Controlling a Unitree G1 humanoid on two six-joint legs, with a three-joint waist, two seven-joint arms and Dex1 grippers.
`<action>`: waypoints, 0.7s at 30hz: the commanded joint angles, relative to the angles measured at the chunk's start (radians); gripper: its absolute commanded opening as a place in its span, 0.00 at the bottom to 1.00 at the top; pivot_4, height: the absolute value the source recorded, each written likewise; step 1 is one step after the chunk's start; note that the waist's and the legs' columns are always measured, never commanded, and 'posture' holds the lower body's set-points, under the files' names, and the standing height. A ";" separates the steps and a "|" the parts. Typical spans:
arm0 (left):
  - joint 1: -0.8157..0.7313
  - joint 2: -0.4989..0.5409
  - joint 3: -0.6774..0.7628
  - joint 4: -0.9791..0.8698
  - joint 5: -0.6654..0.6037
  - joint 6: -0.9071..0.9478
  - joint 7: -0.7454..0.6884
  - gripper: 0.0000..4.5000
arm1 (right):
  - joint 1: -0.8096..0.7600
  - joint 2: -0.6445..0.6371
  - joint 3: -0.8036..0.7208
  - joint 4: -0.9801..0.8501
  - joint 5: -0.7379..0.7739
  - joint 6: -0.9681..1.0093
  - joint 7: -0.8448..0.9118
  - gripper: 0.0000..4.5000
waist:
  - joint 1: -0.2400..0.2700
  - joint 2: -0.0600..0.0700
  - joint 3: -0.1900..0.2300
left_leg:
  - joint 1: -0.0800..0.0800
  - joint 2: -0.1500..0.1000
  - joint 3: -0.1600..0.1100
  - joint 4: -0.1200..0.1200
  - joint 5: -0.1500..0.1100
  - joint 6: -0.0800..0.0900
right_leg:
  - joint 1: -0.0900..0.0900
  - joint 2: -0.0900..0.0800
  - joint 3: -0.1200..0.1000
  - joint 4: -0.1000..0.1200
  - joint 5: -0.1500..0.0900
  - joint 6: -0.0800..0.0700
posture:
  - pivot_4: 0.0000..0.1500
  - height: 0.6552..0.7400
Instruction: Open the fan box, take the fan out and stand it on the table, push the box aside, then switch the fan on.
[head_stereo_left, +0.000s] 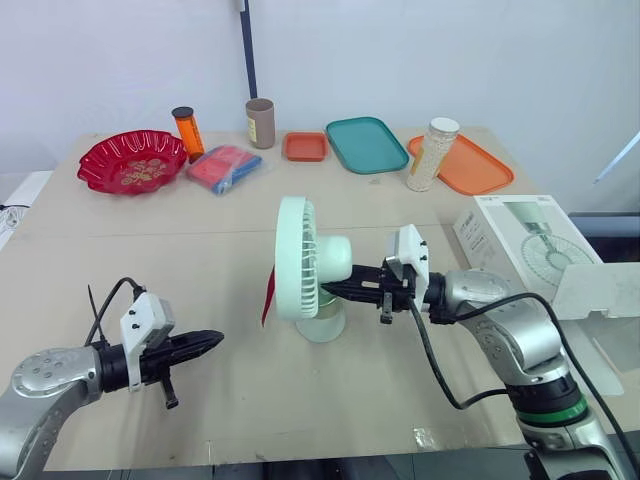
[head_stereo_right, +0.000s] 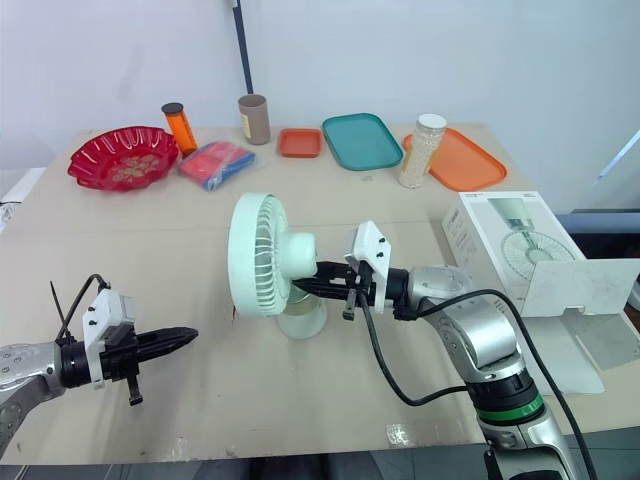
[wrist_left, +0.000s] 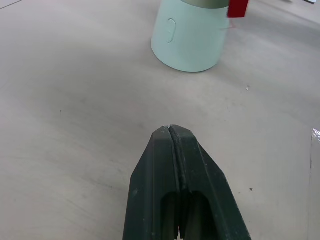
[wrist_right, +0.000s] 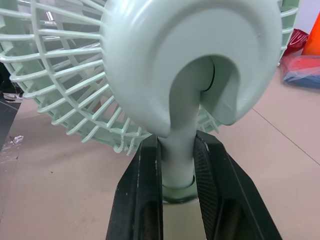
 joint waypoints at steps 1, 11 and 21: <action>0.005 0.008 0.018 -0.036 -0.011 -0.006 0.001 0.01 | -0.006 0.002 -0.021 -0.015 -0.001 -0.034 0.006 0.08 | 0.000 0.000 0.000 | 0.000 0.000 0.000 0.000 0.000 0.000 | 0.000 0.000 0.000 0.000 0.000 0.000 | 1.00 0.98; -0.025 0.014 0.007 -0.021 -0.007 -0.005 -0.008 0.01 | -0.059 0.037 -0.043 -0.008 0.034 0.006 -0.019 0.08 | -0.001 0.000 0.000 | 0.000 0.000 0.000 0.000 0.000 0.000 | 0.000 0.000 0.000 0.000 0.000 0.000 | 1.00 0.98; -0.036 0.003 -0.011 -0.018 -0.002 -0.007 -0.004 0.01 | -0.055 0.043 -0.036 -0.040 0.042 0.027 -0.033 0.08 | 0.000 0.000 0.000 | 0.000 0.000 0.000 0.000 0.000 0.000 | 0.000 0.000 0.000 0.000 0.000 0.000 | 1.00 0.98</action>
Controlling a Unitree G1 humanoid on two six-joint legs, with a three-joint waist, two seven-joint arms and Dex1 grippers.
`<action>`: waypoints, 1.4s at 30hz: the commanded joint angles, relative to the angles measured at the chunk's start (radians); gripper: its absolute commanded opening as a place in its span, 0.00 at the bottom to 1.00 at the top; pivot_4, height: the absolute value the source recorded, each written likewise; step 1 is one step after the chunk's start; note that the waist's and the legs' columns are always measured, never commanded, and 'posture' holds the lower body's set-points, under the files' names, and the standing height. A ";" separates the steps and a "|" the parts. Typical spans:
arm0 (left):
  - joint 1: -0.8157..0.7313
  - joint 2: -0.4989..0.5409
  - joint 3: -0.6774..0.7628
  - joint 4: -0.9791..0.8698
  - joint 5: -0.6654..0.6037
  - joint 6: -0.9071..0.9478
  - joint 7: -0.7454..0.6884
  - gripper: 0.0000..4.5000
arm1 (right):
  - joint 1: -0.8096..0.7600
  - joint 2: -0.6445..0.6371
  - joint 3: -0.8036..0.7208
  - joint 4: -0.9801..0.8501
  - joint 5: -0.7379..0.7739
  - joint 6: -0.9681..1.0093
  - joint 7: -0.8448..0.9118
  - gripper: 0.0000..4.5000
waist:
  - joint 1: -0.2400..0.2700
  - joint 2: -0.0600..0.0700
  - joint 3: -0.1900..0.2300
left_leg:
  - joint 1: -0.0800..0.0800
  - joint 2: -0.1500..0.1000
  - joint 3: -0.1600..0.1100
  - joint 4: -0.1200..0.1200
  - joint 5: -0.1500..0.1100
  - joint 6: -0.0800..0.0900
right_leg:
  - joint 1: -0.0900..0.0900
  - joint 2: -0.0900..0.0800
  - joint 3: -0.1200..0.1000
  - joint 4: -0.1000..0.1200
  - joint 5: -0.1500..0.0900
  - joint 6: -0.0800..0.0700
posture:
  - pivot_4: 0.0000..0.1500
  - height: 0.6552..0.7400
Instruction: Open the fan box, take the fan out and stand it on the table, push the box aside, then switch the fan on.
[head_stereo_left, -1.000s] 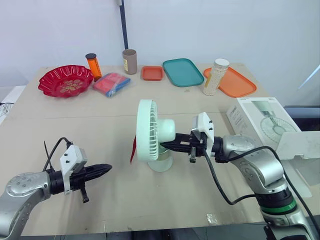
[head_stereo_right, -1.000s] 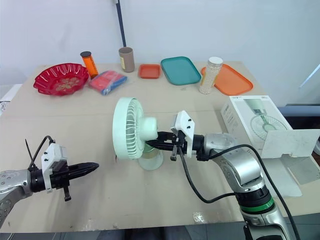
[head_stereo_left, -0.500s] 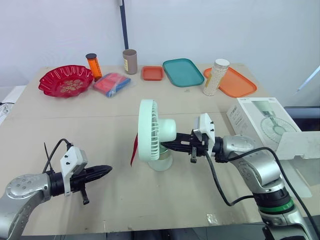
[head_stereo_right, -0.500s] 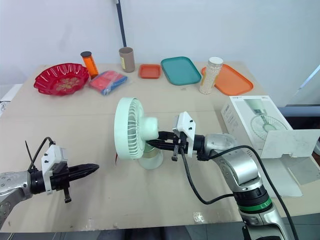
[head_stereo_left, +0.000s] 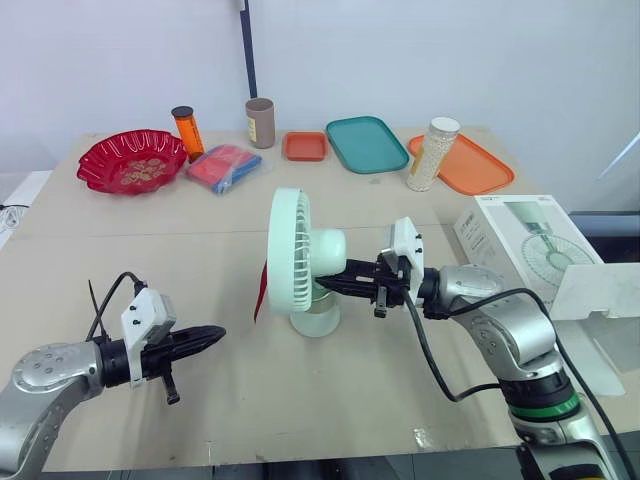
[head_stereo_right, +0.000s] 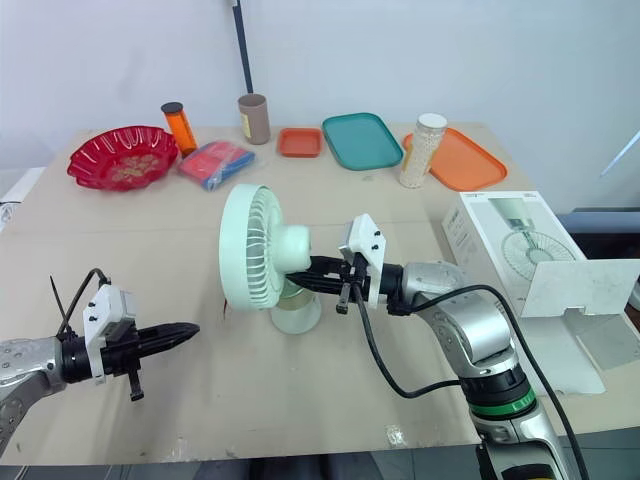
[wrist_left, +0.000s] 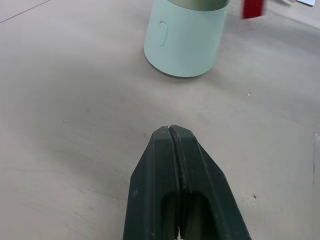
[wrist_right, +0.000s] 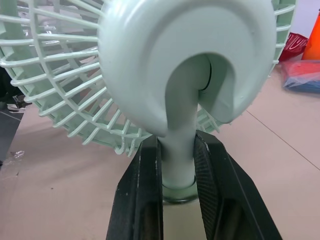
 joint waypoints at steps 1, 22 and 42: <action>-0.016 0.003 -0.008 -0.016 -0.002 -0.009 -0.001 0.01 | -0.014 0.013 -0.024 -0.016 -0.005 -0.053 0.001 0.08 | 0.000 0.000 0.000 | 0.000 0.000 0.000 0.000 0.000 0.000 | 0.000 0.000 0.000 0.000 0.000 0.000 | 1.00 0.98; -0.004 -0.006 -0.018 -0.024 -0.002 -0.018 0.007 0.00 | 0.040 0.023 0.009 0.017 -0.062 -0.101 0.013 0.68 | -0.001 0.000 0.000 | 0.001 0.000 0.001 0.000 0.000 0.000 | 0.000 0.000 0.001 0.000 0.000 0.000 | 1.00 0.98; 0.000 -0.023 -0.029 -0.027 0.001 -0.025 0.016 0.00 | 0.094 -0.048 -0.044 -0.032 -0.059 -0.083 0.012 0.99 | 0.002 0.000 0.000 | 0.000 0.000 0.000 0.000 0.000 0.000 | 0.000 0.000 0.000 0.000 0.000 0.000 | 1.00 0.98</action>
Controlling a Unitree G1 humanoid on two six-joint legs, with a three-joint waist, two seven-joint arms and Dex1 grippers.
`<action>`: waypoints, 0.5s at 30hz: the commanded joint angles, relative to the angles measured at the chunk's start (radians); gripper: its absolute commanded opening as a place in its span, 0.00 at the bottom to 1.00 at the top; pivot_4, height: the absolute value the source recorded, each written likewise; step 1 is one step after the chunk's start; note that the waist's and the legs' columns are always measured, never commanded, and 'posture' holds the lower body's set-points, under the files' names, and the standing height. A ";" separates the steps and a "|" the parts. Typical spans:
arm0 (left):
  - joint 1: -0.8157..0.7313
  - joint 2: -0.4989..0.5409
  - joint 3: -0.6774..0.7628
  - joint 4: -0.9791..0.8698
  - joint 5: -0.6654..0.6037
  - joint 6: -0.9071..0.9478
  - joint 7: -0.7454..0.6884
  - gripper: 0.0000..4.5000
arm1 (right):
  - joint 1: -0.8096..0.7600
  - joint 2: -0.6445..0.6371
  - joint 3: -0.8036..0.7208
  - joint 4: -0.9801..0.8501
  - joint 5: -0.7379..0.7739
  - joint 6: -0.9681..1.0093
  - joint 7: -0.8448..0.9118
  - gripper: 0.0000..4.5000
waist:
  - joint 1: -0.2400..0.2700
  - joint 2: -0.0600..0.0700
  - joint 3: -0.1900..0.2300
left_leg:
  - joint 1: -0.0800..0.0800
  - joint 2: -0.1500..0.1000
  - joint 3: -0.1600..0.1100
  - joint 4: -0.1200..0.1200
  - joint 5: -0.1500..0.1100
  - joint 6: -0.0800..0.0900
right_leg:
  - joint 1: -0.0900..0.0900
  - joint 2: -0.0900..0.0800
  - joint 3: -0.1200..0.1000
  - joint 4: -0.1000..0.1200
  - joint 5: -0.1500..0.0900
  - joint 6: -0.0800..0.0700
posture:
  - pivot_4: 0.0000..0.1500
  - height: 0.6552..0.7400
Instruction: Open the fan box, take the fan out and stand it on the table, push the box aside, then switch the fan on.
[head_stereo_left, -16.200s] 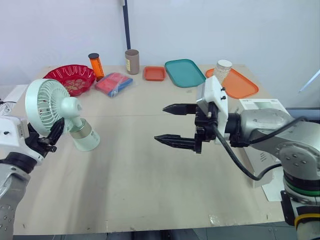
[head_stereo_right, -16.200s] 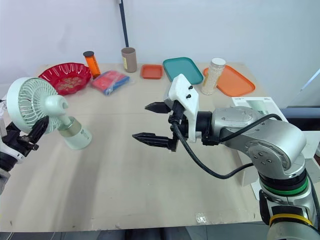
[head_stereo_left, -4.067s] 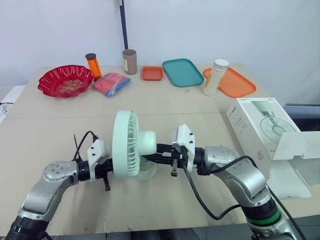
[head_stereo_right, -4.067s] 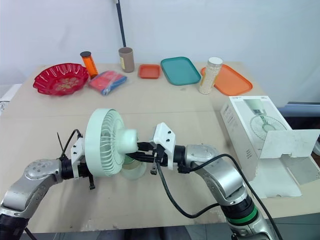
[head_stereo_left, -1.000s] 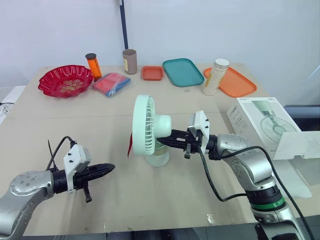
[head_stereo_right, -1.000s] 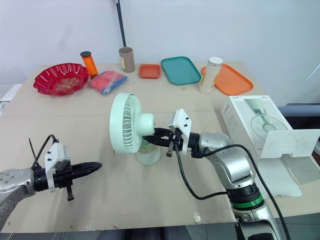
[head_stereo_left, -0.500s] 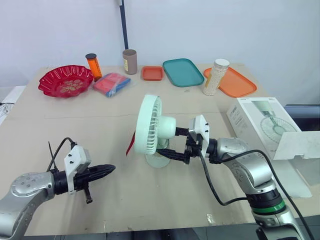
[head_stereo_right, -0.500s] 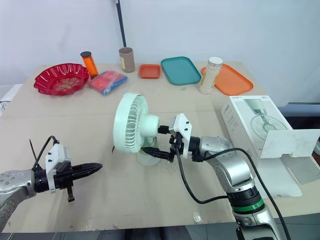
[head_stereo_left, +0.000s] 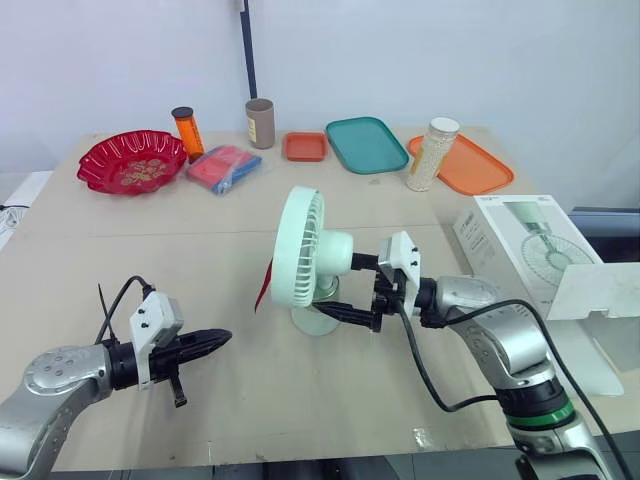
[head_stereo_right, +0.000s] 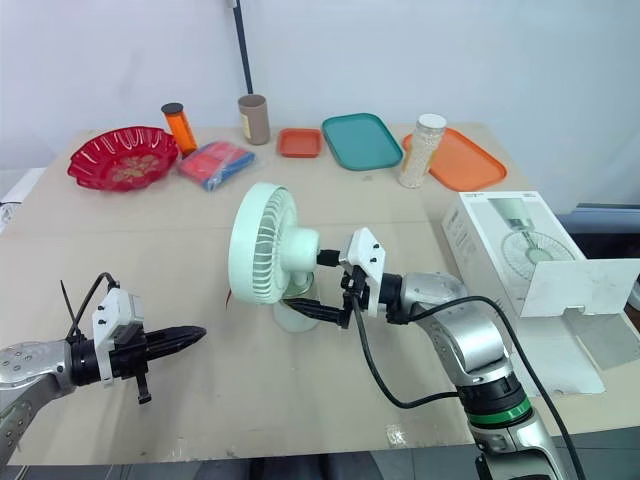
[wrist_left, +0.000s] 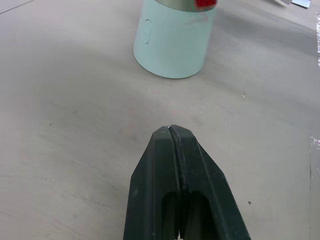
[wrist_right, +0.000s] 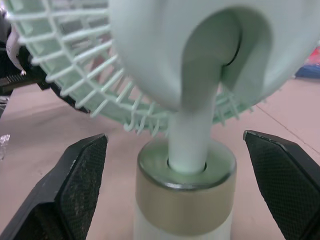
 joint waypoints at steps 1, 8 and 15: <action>0.002 -0.005 0.003 -0.028 -0.009 -0.016 0.000 0.00 | 0.029 -0.044 -0.064 -0.073 0.024 0.015 -0.006 0.99 | 0.002 0.000 0.000 | 0.000 0.000 0.000 0.000 0.000 0.000 | 0.000 0.000 0.000 0.000 0.000 0.000 | 1.00 0.98; -0.010 -0.008 -0.001 -0.026 -0.025 -0.013 -0.011 0.00 | 0.086 -0.097 -0.104 -0.127 0.041 0.053 -0.015 0.99 | 0.003 0.000 0.000 | 0.000 0.000 0.000 0.000 0.000 0.000 | 0.000 0.000 0.000 0.000 0.000 0.000 | 1.00 0.98; 0.010 0.022 0.057 -0.029 -0.058 -0.017 -0.047 0.41 | 0.218 -0.206 -0.230 -0.244 0.097 0.128 -0.034 1.00 | 0.006 0.000 0.000 | 0.000 0.000 0.000 0.000 0.000 0.000 | 0.000 0.000 0.000 0.000 0.000 0.000 | 1.00 0.98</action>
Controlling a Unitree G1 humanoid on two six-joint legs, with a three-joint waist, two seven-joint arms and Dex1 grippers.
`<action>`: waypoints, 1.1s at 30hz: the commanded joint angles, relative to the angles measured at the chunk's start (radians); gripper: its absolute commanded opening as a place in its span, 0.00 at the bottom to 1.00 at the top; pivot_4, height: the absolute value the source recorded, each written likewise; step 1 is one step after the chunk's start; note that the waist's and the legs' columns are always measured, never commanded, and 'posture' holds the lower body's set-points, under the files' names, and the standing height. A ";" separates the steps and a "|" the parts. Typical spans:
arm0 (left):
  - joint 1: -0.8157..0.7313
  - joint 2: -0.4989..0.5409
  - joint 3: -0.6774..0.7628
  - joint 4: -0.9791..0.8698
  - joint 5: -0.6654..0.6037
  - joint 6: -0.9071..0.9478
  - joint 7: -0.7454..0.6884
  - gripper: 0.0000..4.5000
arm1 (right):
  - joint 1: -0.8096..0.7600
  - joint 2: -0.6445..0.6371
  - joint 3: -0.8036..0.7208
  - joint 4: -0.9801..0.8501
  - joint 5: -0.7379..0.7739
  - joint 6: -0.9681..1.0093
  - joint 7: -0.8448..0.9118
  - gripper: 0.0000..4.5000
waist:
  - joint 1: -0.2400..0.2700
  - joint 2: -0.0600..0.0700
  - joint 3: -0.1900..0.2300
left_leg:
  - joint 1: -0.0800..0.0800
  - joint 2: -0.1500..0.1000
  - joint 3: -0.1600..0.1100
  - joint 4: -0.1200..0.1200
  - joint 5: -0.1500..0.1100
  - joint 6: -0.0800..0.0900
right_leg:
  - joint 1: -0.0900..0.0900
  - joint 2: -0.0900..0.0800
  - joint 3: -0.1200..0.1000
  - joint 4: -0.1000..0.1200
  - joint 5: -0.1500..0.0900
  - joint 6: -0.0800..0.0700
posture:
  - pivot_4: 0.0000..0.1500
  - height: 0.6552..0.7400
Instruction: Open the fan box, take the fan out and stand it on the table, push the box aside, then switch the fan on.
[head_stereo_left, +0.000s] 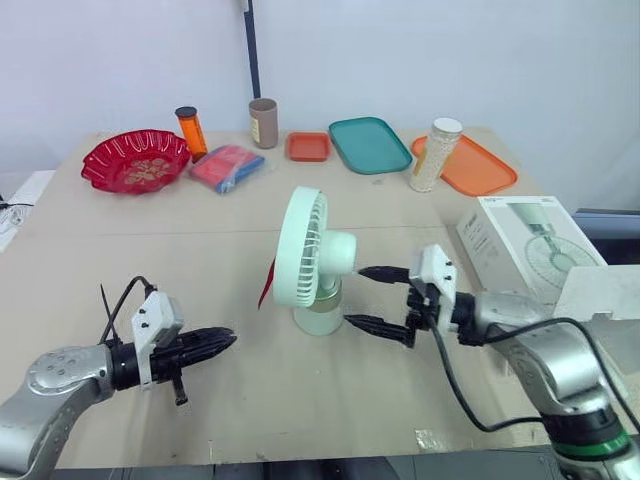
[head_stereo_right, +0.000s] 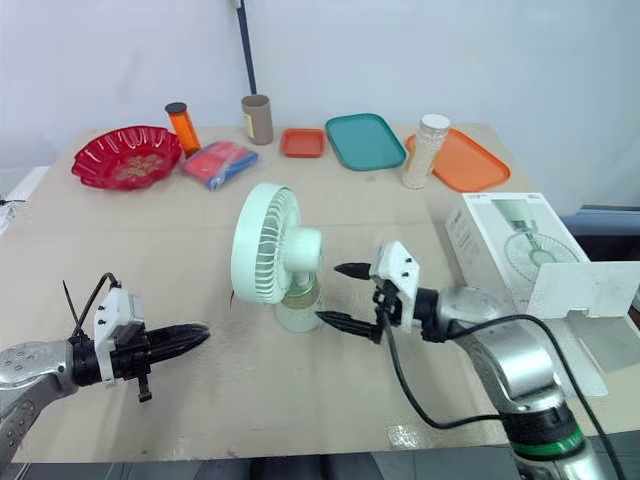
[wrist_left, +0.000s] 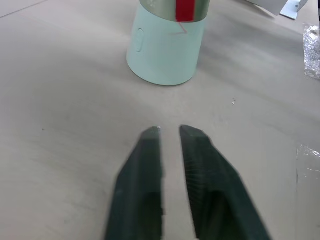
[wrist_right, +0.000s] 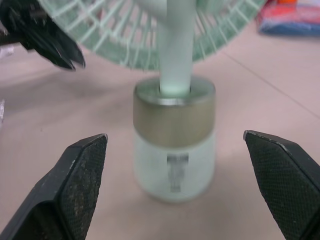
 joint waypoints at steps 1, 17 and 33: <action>0.016 0.014 0.044 -0.032 -0.022 -0.017 -0.018 0.49 | 0.046 -0.031 -0.086 -0.099 0.052 0.039 -0.026 1.00 | 0.001 0.000 0.000 | 0.000 0.000 0.000 0.000 0.000 0.000 | 0.000 0.000 0.000 0.000 0.000 0.000 | 1.00 0.98; 0.076 -0.035 0.095 -0.045 0.033 -0.072 0.072 0.99 | 0.339 -0.021 -0.304 -0.281 0.079 0.076 -0.189 1.00 | 0.007 0.001 -0.001 | 0.002 0.000 0.000 0.001 0.000 0.000 | 0.002 0.001 0.001 0.000 0.000 0.001 | 1.00 0.98; 0.146 -0.084 0.114 -0.087 0.058 -0.124 0.138 0.99 | 0.517 0.019 -0.348 -0.353 0.034 -0.014 -0.237 1.00 | 0.007 0.000 -0.003 | 0.002 0.000 0.001 0.000 0.000 0.000 | 0.002 0.002 0.004 0.000 -0.001 0.002 | 1.00 0.98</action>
